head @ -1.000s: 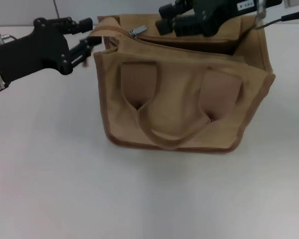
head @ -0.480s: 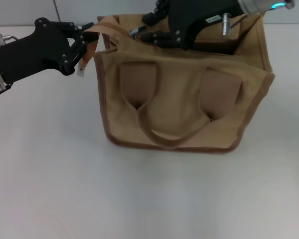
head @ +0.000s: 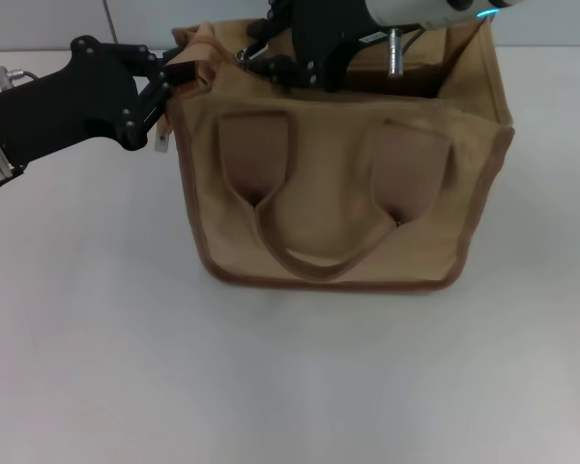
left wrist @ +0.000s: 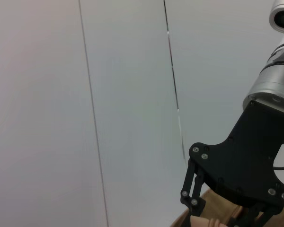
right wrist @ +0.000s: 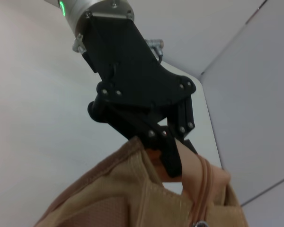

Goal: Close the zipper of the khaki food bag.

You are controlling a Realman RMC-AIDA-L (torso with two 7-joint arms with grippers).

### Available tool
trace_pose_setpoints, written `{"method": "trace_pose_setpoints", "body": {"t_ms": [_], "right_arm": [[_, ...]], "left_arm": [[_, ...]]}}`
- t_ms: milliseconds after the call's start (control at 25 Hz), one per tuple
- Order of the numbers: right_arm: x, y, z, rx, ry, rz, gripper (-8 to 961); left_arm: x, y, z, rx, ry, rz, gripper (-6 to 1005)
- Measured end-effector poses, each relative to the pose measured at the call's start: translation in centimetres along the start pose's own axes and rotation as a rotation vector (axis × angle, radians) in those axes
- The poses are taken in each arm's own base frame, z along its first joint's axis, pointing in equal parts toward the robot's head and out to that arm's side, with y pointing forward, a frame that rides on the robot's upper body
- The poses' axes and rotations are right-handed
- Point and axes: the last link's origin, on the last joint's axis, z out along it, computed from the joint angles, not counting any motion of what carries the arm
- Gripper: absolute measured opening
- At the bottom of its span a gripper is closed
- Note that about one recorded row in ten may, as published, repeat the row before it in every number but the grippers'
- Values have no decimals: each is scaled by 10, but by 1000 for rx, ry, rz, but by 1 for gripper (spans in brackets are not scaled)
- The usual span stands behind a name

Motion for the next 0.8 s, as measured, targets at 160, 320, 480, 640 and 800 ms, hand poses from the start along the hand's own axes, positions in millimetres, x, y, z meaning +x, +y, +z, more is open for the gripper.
{"method": "trace_pose_setpoints", "body": {"t_ms": [160, 320, 480, 640, 800], "right_arm": [[-8, 4, 0, -3, -4, -41, 269], [-9, 6, 2, -10, -3, -45, 243], [-8, 9, 3, -18, 0, -39, 218], [-6, 11, 0, -7, -2, -33, 144], [-7, 11, -8, 24, -11, -27, 70]], "left_arm": [[0, 2, -1, -6, 7, -2, 18], [1, 3, -2, -14, 14, -2, 18], [2, 4, -3, -20, 20, -3, 18], [1, 5, -4, -18, 20, -3, 18], [1, 5, -5, -15, 22, -4, 18]]}}
